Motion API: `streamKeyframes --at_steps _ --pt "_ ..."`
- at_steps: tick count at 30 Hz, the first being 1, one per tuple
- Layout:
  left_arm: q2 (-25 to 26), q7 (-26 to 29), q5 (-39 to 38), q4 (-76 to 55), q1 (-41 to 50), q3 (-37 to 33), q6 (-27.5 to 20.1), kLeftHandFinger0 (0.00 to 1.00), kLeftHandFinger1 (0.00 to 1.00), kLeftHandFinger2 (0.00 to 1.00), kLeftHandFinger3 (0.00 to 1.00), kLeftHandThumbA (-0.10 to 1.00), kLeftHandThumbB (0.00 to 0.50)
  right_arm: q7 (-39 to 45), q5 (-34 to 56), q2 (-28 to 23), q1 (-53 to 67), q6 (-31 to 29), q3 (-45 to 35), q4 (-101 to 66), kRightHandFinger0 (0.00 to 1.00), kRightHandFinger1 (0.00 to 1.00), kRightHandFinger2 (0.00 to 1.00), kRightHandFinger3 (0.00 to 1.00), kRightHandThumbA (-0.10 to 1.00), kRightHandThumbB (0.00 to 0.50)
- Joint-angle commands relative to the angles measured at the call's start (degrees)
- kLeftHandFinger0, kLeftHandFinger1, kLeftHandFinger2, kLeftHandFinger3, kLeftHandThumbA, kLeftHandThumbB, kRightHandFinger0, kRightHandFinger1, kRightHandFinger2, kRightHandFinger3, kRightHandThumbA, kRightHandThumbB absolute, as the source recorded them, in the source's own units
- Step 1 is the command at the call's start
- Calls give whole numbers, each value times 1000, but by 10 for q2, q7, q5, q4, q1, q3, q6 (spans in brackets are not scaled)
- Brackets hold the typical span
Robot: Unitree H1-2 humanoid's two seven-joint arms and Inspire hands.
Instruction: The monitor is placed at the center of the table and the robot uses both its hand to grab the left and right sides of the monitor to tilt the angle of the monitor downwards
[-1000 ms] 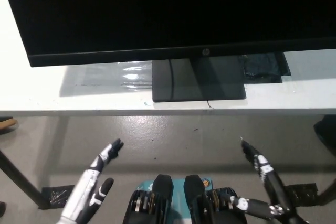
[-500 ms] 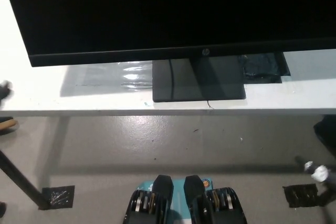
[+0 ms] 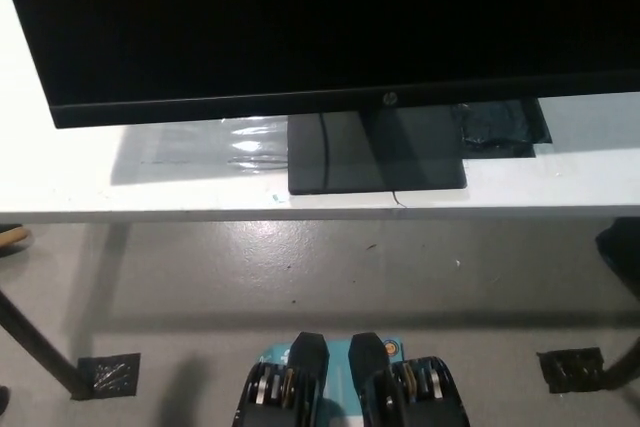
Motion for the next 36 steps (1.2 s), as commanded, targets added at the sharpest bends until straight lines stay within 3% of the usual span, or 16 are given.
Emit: streamKeyframes --at_steps 1,5,7,10,16,20,24,26,31,32,36 --pt "71 -36 -50 59 -49 -3 44 1000 1000 1000 1000 1000 342 68 136 -54 -53 -10 0 52 1000 1000 1000 1000 1000 389" --pt "107 -61 -48 121 -86 -22 72 1000 1000 1000 1000 991 344 122 199 -79 -89 16 5 92 1000 1000 1000 1000 1000 392" --pt "120 -67 -27 150 -113 -37 90 1000 1000 1000 1000 983 374 152 226 -95 -106 39 5 114 1000 1000 1000 1000 1000 396" --pt "139 -79 -6 195 -143 -54 79 1000 1000 1000 1000 979 350 183 244 -112 -131 60 7 137 1000 1000 1000 1000 1000 412" --pt "165 -91 26 242 -190 -95 90 1000 1000 1000 1000 1000 388 232 254 -153 -193 94 14 195 1000 1000 1000 1000 1000 445" --pt "174 -102 25 260 -207 -116 105 1000 1000 1000 1000 1000 435 266 263 -175 -231 110 20 229 1000 1000 1000 1000 1000 445" --pt "178 -101 31 262 -209 -121 106 1000 1000 1000 1000 1000 437 282 270 -178 -242 115 20 239 1000 1000 1000 1000 1000 446" --pt "171 -113 15 266 -214 -128 98 1000 1000 1000 1000 999 406 304 275 -199 -282 149 27 256 1000 1000 1000 1000 1000 420" --pt "170 -115 16 269 -214 -128 95 1000 1000 1000 1000 994 410 317 272 -203 -292 154 27 262 1000 1000 1000 1000 1000 412" --pt "169 -122 11 264 -212 -131 99 1000 1000 1000 1000 1000 439 316 255 -217 -323 178 40 273 1000 1000 1000 1000 1000 440" --pt "168 -122 17 270 -213 -131 88 1000 1000 1000 1000 1000 442 321 247 -218 -336 190 47 278 1000 1000 1000 1000 1000 423"
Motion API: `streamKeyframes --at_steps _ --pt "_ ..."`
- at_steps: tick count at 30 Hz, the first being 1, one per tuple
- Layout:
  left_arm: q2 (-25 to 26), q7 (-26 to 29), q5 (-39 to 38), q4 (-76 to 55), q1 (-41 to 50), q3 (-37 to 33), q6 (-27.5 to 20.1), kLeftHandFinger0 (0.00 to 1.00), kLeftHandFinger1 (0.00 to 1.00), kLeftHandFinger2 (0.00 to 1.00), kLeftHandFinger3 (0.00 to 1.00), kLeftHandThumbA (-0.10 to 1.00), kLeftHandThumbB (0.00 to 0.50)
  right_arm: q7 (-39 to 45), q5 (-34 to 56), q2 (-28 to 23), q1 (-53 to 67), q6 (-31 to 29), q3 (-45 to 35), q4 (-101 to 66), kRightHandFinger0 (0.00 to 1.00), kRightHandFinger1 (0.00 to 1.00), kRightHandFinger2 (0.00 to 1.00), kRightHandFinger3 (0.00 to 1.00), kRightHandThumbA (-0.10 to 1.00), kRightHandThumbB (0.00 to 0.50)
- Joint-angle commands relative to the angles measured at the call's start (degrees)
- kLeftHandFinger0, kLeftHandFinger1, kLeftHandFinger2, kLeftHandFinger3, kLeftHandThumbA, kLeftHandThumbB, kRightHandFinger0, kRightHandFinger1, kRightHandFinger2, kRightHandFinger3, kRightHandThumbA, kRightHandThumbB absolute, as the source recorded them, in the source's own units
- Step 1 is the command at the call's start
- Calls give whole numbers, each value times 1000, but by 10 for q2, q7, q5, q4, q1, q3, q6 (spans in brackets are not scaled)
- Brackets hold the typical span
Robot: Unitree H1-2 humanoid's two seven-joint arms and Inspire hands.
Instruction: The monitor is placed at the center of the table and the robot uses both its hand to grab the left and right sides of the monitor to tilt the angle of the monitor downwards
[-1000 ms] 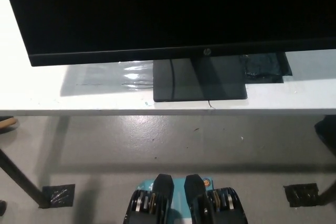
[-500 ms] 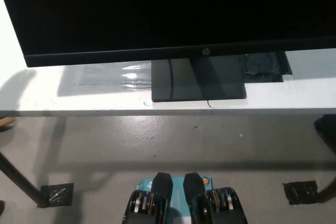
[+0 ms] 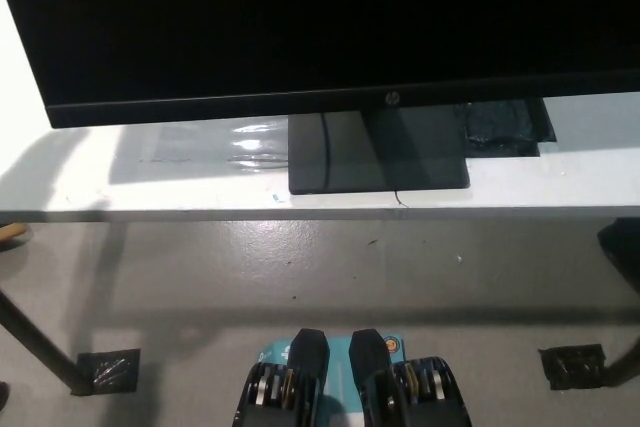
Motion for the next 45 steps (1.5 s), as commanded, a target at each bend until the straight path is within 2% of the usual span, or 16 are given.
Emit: streamKeyframes --at_steps 1,7,8,14,20,21,23,27,29,34,35,36,38,40,41,45 --pt "21 -12 -2 -2 -22 5 -4 1000 1000 1000 1000 1000 454 33 -4 -30 -56 35 14 9 1000 1000 1000 1000 1000 389" --pt "20 -17 -3 -2 -24 5 -1 1000 1000 1000 1000 1000 461 41 -27 -31 -84 36 39 50 1000 1000 1000 1000 1000 345" --pt "15 -20 1 2 -31 -2 1 1000 1000 1000 1000 1000 465 45 -32 -36 -86 32 41 76 1000 1000 1000 1000 1000 390" --pt "13 -23 6 8 -40 -12 -1 1000 1000 1000 1000 1000 465 54 -51 -36 -104 12 60 142 1000 1000 1000 1000 1000 369" --pt "13 -37 -2 16 -49 -20 -3 1000 1000 1000 1000 1000 483 67 -74 -29 -147 -15 87 229 1000 1000 1000 1000 992 389" --pt "13 -43 -6 19 -54 -23 -2 1000 1000 1000 1000 995 484 67 -84 -30 -154 -25 95 242 1000 1000 1000 1000 1000 342" --pt "21 -41 2 23 -49 -22 -22 1000 1000 1000 1000 1000 460 69 -86 -20 -169 -34 103 260 1000 1000 1000 1000 998 343" --pt "31 -40 7 4 -32 -15 1 1000 1000 1000 1000 1000 468 78 -91 -9 -191 -49 121 287 1000 1000 1000 1000 992 317" --pt "21 -51 -8 4 -32 -20 15 1000 1000 1000 1000 930 463 81 -99 -5 -201 -53 130 299 1000 1000 1000 1000 983 381" --pt "19 -52 -2 6 -32 -22 16 1000 1000 1000 1000 931 463 78 -100 -4 -198 -46 133 287 1000 1000 1000 1000 1000 381" --pt "15 -61 0 14 -37 -31 18 1000 1000 1000 1000 943 469 104 -80 5 -218 -26 124 326 1000 1000 1000 1000 1000 258" --pt "15 -60 3 14 -37 -32 20 1000 1000 1000 1000 948 472 110 -76 8 -225 -19 120 341 1000 1000 1000 1000 1000 254" --pt "14 -61 3 17 -37 -34 20 1000 1000 1000 1000 960 483 122 -63 14 -233 -7 108 360 1000 1000 1000 1000 988 299" --pt "13 -61 7 14 -37 -37 24 1000 1000 1000 1000 975 499 135 -58 22 -242 1 100 376 1000 1000 1000 1000 967 415" --pt "12 -62 5 15 -38 -38 23 1000 1000 1000 1000 969 500 142 -53 25 -244 11 95 379 1000 1000 1000 1000 944 438" --pt "8 -52 21 28 -48 -43 6 1000 1000 1000 1000 987 489 212 -42 26 -261 52 86 401 1000 1000 1000 1000 1000 464"
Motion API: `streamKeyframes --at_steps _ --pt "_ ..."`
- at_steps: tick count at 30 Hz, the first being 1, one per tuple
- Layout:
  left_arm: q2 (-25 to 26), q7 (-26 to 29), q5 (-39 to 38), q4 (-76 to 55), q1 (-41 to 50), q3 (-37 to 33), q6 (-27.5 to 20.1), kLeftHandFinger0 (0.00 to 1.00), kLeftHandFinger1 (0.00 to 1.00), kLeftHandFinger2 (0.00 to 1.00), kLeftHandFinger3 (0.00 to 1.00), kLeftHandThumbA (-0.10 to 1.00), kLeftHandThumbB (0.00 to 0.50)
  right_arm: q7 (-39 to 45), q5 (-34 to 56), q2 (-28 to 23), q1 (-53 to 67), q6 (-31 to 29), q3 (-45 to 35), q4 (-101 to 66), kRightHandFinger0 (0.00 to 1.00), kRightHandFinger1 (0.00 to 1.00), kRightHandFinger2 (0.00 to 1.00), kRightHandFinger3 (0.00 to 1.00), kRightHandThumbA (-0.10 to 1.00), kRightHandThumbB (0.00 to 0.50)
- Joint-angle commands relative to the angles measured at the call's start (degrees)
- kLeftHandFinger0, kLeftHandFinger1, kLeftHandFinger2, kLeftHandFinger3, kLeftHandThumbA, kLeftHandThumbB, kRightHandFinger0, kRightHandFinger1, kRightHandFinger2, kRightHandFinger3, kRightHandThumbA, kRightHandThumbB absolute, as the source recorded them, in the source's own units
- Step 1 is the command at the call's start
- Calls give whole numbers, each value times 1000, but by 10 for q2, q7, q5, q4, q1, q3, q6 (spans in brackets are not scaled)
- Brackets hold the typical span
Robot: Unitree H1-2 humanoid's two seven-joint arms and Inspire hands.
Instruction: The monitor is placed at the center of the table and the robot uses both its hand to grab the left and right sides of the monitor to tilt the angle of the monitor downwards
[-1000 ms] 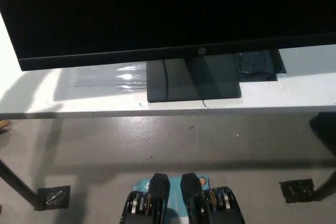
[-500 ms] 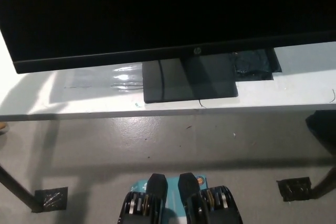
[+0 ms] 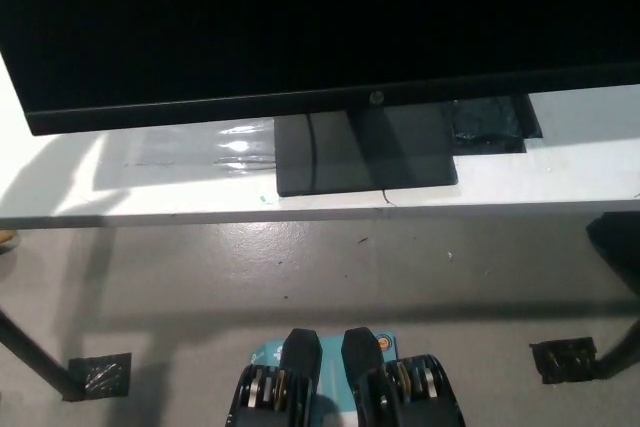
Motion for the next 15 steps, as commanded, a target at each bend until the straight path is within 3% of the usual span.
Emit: streamKeyframes --at_steps 1,4,6,8,11,12,15 --pt "9 -6 12 0 -31 -6 -14 1000 1000 1000 1000 976 483 131 22 17 -66 55 -4 25 1000 1000 1000 1000 1000 496" --pt "9 -7 13 -1 -32 -8 -5 1000 1000 1000 1000 965 487 154 20 17 -77 67 -7 52 1000 1000 1000 1000 949 496" --pt "9 -11 11 2 -35 -11 -7 1000 1000 1000 1000 954 474 156 14 16 -78 68 -4 54 1000 1000 1000 1000 894 464" --pt "8 -13 13 8 -40 -16 -6 1000 1000 1000 1000 953 498 144 -5 17 -80 47 8 61 1000 1000 1000 1000 855 478" --pt "5 -27 2 16 -47 -25 2 1000 1000 1000 1000 920 500 137 -26 18 -83 42 24 61 1000 1000 1000 1000 755 443" --pt "4 -28 3 18 -50 -28 2 1000 1000 1000 1000 895 500 141 -30 18 -87 38 27 65 1000 1000 1000 1000 734 481" --pt "2 -27 16 18 -60 -41 10 1000 1000 1000 1000 887 500 134 -39 18 -98 45 38 74 1000 1000 1000 1000 635 500"
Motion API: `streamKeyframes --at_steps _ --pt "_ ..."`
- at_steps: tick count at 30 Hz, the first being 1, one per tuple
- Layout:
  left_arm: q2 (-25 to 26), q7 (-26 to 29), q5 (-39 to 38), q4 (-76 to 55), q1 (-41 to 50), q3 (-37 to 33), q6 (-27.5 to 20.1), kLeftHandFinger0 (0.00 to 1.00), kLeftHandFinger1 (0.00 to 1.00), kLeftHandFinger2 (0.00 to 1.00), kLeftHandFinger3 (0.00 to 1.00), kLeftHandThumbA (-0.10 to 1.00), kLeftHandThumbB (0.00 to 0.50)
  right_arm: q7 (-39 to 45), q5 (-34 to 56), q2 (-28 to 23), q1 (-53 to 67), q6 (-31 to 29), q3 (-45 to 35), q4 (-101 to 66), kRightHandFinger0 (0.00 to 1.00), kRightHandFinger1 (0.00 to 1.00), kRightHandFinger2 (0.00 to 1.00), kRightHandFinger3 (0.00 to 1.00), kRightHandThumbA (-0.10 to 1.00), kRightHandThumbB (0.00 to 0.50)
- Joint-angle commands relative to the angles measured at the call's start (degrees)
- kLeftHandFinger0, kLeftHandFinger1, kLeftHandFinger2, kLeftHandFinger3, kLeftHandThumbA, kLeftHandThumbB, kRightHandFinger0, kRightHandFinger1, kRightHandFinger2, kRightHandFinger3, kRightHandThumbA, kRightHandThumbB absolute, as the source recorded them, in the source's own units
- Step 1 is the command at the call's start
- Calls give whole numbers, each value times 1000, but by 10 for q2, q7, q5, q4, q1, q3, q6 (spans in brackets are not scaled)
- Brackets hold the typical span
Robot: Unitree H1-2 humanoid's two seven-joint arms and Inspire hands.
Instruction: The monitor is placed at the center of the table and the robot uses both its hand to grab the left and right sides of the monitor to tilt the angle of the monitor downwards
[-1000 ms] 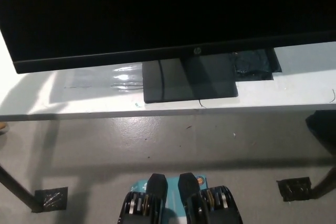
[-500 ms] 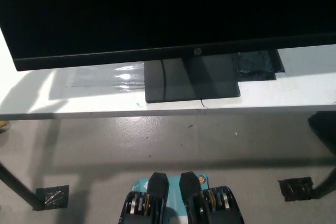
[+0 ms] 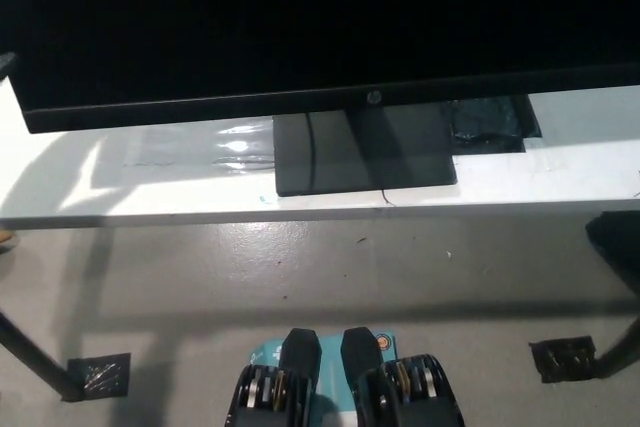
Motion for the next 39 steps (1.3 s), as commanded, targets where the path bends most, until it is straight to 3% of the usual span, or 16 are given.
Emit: streamKeyframes --at_steps 1,2,4,5,8,15,16,19,20,28,30,33,35,37,39 --pt "4 -21 11 -9 -40 -15 0 1000 1000 1000 1000 879 496 67 -17 27 -62 16 14 -2 1000 1000 1000 1000 595 497" --pt "2 -24 10 -7 -44 -18 0 1000 1000 1000 1000 847 492 66 -19 27 -64 21 16 -3 1000 1000 1000 1000 575 459" --pt "-6 -34 12 4 -64 -34 4 1000 1000 1000 1000 841 494 66 -27 16 -58 16 21 -13 1000 1000 1000 1000 589 434" --pt "-16 -41 14 12 -82 -47 2 1000 1000 1000 1000 807 467 74 -33 5 -53 3 26 -23 1000 1000 1000 1000 595 456" --pt "-35 -50 29 31 -116 -78 -2 1000 1000 1000 1000 788 458 83 -31 -21 -36 12 25 -50 1000 1000 1000 1000 559 500" --pt "-38 -47 55 52 -148 -106 11 1000 1000 1000 1000 764 470 71 -53 -25 -44 12 39 -71 1000 1000 1000 1000 552 500" --pt "-38 -47 67 61 -156 -114 16 1000 1000 1000 1000 747 466 66 -59 -23 -46 8 43 -74 1000 1000 1000 1000 511 452" --pt "-36 -40 103 87 -177 -136 18 1000 1000 1000 1000 767 472 57 -76 -20 -50 -8 54 -78 1000 1000 1000 1000 495 440" --pt "-36 -38 117 113 -193 -146 9 1000 1000 1000 1000 681 421 43 -95 -16 -53 -24 67 -85 1000 1000 1000 1000 514 415" --pt "-32 -28 156 188 -233 -182 -28 1000 1000 1000 1000 669 447 4 -136 -5 -61 -33 91 -100 1000 1000 1000 1000 481 438" --pt "-33 15 230 279 -269 -231 -82 1000 1000 1000 1000 728 499 -65 -204 11 -64 -71 131 -110 1000 1000 1000 1000 439 477" --pt "-33 23 231 294 -276 -239 -93 1000 1000 1000 1000 733 500 -70 -204 11 -64 -73 135 -109 1000 1000 1000 1000 436 479" --pt "-38 73 288 374 -310 -284 -121 1000 1000 1000 1000 731 500 -147 -259 31 -66 -120 167 -104 1000 1000 1000 1000 363 464" --pt "-38 97 305 411 -327 -307 -145 1000 1000 1000 1000 714 500 -180 -279 38 -71 -152 182 -87 1000 1000 1000 1000 385 500" --pt "-36 131 340 444 -345 -344 -155 1000 1000 1000 1000 757 499 -215 -311 44 -80 -163 208 -71 1000 1000 1000 1000 436 500"
